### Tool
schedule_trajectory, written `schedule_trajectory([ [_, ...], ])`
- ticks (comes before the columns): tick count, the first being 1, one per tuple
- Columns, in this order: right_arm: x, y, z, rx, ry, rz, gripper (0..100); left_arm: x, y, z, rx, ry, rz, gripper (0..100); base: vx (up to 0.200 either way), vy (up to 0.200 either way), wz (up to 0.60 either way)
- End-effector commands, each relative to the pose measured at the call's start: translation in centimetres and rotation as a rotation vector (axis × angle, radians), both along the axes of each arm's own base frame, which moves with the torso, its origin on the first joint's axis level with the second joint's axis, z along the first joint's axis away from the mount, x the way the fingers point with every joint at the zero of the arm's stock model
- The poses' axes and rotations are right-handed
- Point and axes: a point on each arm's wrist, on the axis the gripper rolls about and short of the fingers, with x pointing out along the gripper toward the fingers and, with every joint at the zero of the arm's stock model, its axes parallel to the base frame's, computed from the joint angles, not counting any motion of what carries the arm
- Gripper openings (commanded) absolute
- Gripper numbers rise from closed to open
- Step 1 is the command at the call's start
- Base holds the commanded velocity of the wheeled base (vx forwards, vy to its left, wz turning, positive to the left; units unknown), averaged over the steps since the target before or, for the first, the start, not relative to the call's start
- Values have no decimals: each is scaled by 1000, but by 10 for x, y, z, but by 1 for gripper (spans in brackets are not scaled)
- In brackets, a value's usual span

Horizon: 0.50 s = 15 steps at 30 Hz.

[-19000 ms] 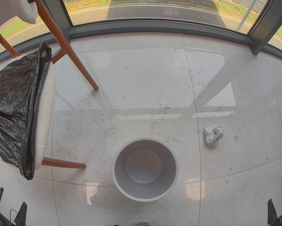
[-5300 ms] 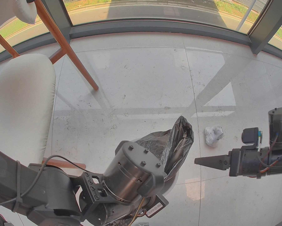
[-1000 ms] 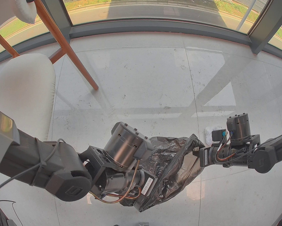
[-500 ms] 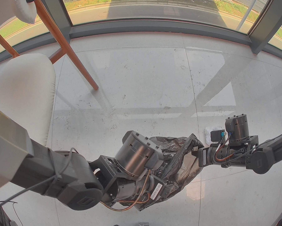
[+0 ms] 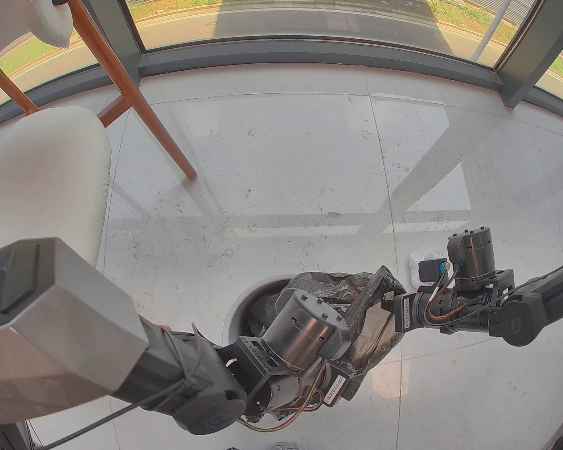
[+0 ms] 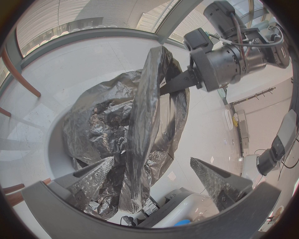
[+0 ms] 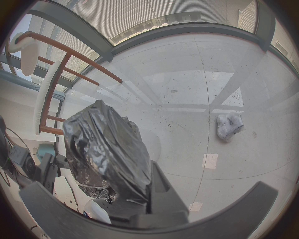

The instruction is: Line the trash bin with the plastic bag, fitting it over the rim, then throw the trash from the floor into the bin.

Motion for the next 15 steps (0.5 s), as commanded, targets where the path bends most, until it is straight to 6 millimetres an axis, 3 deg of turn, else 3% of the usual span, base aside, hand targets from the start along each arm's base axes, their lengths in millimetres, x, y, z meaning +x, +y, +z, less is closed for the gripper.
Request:
schedule_trajectory([
  [1,1,0,1,2,-4,0,0,2,-3,-18,33,24,-3,100,0,0,0],
  [5,3,2,4,8,-15,0,0,9,-8,-31,56,33,-2,100,0,0,0],
  [15,3,1,6,13,-19,-1,0,32,-11,-29,23,8,39,100,0,0,0],
])
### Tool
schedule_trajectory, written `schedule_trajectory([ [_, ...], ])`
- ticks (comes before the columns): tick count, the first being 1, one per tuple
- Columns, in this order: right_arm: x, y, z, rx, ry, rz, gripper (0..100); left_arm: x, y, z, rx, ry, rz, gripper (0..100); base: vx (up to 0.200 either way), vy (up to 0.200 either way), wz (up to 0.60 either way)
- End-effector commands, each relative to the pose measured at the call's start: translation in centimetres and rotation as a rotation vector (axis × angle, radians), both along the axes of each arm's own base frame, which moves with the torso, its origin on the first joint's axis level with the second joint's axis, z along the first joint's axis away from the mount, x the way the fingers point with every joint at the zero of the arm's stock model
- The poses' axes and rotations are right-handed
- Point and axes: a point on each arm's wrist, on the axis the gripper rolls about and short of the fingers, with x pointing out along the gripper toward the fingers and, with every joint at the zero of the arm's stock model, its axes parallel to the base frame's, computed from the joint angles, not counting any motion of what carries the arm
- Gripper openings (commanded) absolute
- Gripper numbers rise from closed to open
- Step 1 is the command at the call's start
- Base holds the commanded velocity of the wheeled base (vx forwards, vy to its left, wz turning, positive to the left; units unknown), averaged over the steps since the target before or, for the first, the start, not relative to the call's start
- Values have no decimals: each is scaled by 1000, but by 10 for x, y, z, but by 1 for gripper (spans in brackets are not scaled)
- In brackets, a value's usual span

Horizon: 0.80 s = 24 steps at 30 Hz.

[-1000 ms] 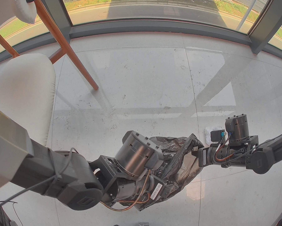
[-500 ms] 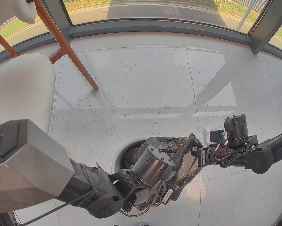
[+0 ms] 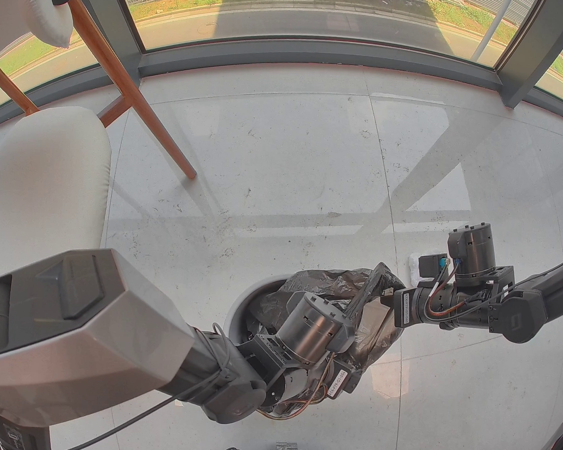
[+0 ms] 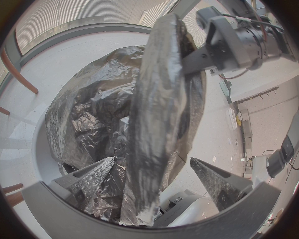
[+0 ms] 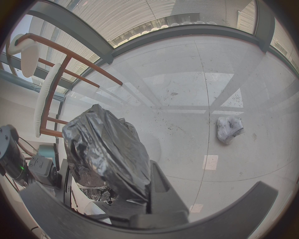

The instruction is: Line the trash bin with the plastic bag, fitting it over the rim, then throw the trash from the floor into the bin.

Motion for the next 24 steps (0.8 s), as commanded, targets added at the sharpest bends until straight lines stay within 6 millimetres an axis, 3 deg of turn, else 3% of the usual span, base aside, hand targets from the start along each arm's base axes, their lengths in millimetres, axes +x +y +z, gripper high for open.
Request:
schedule_trajectory([
  [1,0,0,1,3,-5,2,0,9,1,-4,1,1,20,100,0,0,0],
  [8,0,1,1,3,-3,2,0,20,10,-2,-3,-3,55,100,0,0,0],
  [9,0,1,1,3,-5,2,0,20,10,-2,-3,-3,55,0,0,0,0],
  [24,-2,-3,0,-3,2,-5,0,21,8,-2,-46,-19,59,0,0,0,0],
])
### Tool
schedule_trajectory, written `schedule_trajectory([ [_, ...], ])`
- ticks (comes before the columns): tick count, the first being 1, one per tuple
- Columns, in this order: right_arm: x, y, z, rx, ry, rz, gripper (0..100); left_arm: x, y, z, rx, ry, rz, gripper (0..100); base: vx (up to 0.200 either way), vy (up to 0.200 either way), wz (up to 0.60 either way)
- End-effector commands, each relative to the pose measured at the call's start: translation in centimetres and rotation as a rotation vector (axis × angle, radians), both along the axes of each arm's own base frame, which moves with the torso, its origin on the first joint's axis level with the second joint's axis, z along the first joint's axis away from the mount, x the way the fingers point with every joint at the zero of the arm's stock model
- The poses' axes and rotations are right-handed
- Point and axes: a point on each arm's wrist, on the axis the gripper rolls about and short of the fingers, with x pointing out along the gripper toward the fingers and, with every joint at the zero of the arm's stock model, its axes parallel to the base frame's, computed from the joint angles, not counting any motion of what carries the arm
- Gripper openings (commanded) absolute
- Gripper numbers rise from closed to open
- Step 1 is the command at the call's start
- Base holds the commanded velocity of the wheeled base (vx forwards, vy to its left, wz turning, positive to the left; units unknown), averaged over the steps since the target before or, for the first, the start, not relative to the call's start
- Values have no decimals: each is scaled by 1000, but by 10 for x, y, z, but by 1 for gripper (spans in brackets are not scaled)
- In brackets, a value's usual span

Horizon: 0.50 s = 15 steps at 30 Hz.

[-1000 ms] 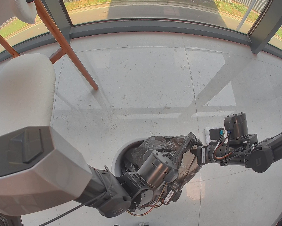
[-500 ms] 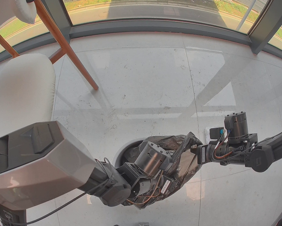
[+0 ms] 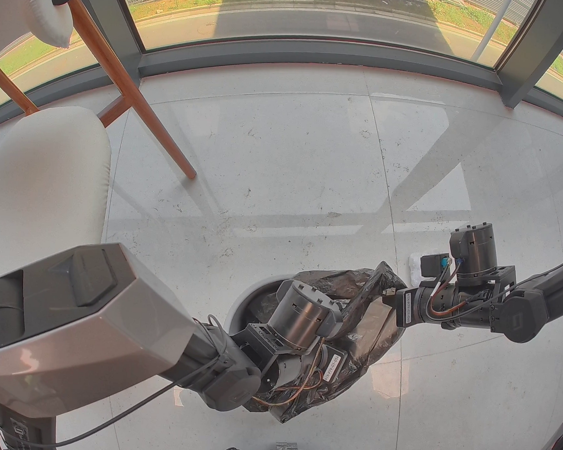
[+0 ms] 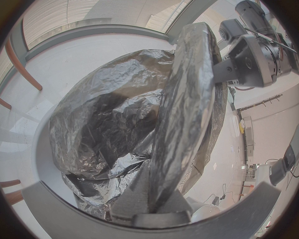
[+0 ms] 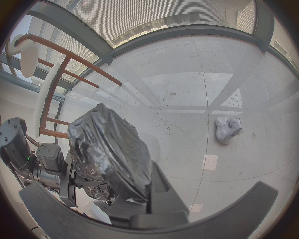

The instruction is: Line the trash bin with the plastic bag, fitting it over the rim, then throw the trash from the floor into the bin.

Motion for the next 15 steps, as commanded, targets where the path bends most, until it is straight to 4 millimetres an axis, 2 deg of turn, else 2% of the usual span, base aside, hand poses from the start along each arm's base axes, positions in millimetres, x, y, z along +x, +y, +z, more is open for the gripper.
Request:
schedule_trajectory([
  [1,-2,-3,-2,-6,8,-5,0,-2,4,1,5,5,5,0,0,0,0],
  [3,-2,-5,-3,-10,11,-10,0,-2,5,4,4,2,5,0,0,0,0],
  [5,0,-11,-4,-12,17,-20,0,-5,16,26,-25,-24,17,0,0,0,0],
  [11,8,-20,-4,-14,-1,36,0,-5,35,62,-47,-46,47,0,0,0,0],
  [15,16,-21,-11,-49,-14,115,0,-1,48,70,-40,-40,81,0,0,0,0],
])
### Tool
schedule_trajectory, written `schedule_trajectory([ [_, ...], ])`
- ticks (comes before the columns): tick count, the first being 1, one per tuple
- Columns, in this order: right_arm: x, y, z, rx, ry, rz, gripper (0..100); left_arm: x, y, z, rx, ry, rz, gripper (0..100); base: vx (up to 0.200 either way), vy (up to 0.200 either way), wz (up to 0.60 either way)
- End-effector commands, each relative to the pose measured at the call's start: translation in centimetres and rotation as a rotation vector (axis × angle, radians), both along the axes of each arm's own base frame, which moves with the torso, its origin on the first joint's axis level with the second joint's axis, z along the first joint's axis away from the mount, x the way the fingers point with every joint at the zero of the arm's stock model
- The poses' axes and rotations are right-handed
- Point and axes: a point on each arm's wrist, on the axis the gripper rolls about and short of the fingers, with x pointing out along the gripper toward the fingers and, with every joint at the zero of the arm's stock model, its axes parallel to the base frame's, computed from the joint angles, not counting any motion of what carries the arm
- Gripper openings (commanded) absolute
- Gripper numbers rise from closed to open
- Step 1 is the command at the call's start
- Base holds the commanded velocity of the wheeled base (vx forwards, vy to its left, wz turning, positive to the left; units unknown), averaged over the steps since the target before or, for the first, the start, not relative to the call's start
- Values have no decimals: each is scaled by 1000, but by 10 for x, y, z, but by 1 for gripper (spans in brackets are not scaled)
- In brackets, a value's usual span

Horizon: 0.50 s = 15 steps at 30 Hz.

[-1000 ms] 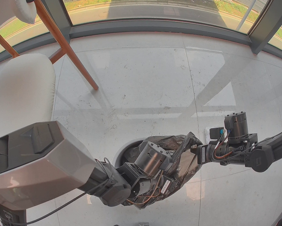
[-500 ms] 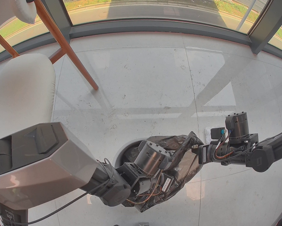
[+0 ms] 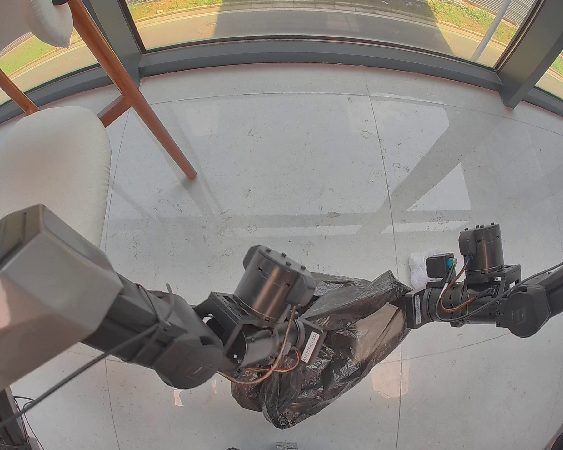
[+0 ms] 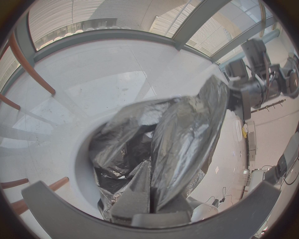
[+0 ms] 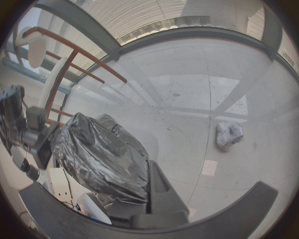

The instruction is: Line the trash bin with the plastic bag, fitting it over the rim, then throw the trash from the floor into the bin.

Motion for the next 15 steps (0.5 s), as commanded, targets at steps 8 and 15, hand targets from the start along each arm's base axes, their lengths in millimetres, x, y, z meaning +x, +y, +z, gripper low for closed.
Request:
schedule_trajectory([
  [8,34,3,-25,14,-132,73,0,15,16,38,-77,-77,60,0,0,0,0],
  [15,32,9,-20,69,-168,142,100,14,17,37,-69,-70,66,0,0,0,0],
])
